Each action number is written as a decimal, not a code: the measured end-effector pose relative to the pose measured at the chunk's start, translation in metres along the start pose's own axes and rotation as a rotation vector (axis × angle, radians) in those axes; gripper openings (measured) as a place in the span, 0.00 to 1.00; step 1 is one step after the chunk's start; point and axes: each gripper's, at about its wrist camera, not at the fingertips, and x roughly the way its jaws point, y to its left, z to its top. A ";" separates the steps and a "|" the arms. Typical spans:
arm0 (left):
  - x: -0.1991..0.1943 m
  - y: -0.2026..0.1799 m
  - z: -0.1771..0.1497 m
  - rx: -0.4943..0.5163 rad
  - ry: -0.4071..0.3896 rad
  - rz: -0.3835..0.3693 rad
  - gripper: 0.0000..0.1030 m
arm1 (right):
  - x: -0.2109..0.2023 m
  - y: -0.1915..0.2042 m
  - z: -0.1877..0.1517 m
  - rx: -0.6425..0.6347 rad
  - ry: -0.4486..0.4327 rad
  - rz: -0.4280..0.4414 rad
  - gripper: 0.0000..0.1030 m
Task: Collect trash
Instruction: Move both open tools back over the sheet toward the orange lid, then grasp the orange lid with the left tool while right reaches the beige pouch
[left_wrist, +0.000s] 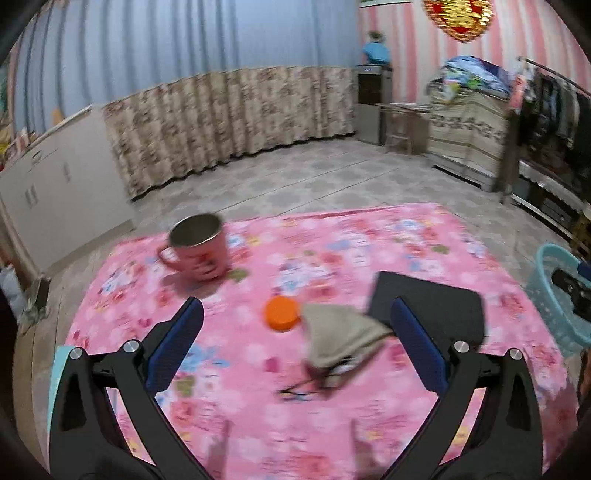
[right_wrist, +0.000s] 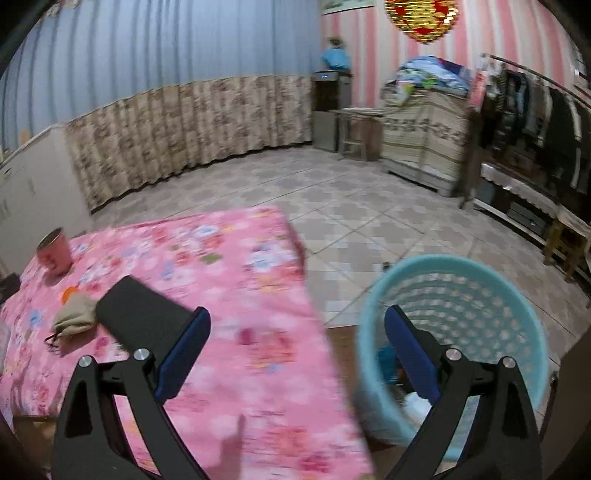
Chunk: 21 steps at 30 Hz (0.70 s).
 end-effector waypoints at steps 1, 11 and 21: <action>0.005 0.009 -0.002 -0.013 0.015 0.002 0.95 | 0.003 0.011 -0.001 -0.010 0.008 0.016 0.91; 0.060 0.050 -0.026 -0.072 0.162 -0.003 0.95 | 0.022 0.079 -0.007 -0.116 0.052 0.066 0.91; 0.095 0.033 -0.018 -0.030 0.203 -0.053 0.93 | 0.036 0.094 -0.006 -0.124 0.077 0.078 0.90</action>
